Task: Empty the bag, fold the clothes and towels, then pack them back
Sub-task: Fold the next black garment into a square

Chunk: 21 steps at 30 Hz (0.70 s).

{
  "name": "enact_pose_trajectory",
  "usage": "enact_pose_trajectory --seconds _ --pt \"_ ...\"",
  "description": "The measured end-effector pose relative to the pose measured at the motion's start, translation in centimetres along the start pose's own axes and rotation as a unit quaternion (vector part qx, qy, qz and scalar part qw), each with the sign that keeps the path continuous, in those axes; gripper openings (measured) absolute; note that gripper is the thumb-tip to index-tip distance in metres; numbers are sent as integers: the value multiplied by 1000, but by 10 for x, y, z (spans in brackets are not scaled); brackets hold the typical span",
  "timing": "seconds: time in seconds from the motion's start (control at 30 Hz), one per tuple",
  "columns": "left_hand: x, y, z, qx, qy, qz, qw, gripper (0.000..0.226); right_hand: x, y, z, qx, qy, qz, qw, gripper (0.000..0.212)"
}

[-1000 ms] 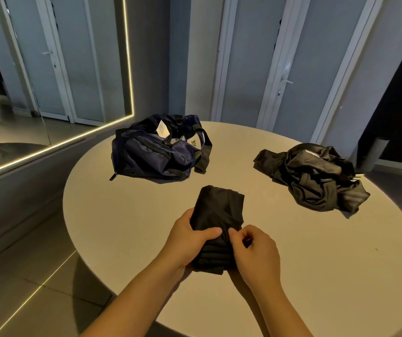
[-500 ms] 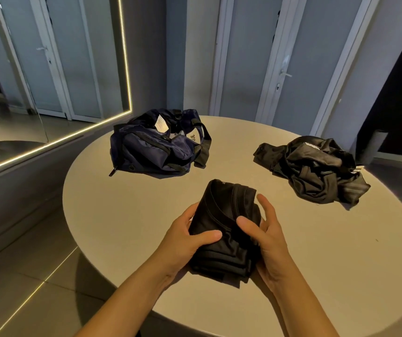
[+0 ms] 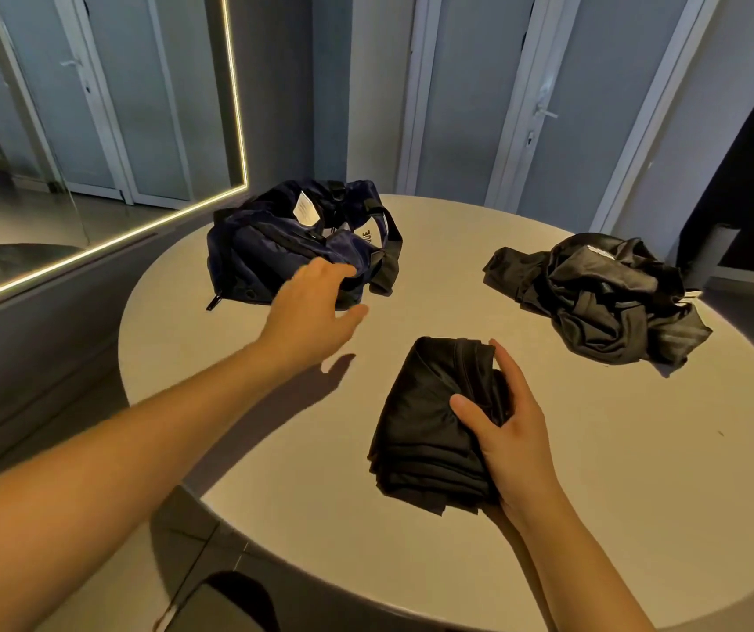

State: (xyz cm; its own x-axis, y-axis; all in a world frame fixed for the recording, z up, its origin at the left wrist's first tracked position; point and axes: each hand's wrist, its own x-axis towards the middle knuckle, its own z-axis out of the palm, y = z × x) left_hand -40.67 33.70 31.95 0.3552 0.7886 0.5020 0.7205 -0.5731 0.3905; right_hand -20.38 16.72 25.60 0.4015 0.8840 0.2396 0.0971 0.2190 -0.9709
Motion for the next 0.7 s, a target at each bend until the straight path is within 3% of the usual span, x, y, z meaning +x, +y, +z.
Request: enact_pose_trajectory --seconds 0.07,0.2,0.27,0.43,0.7 --pt "41 -29 -9 152 36 56 986 62 0 1 0 4 5 1 1000 67" --pt "81 -89 -6 270 -72 31 960 88 2 4 -1 1 14 11 1000 66" --pt "79 -105 5 261 -91 17 961 82 4 5 0 -4 17 16 1000 65" --pt "53 -116 31 197 -5 14 980 39 7 9 -1 -2 22 27 999 65" --pt "-35 -85 32 154 53 115 980 43 4 1 0 30 30 59 997 63"
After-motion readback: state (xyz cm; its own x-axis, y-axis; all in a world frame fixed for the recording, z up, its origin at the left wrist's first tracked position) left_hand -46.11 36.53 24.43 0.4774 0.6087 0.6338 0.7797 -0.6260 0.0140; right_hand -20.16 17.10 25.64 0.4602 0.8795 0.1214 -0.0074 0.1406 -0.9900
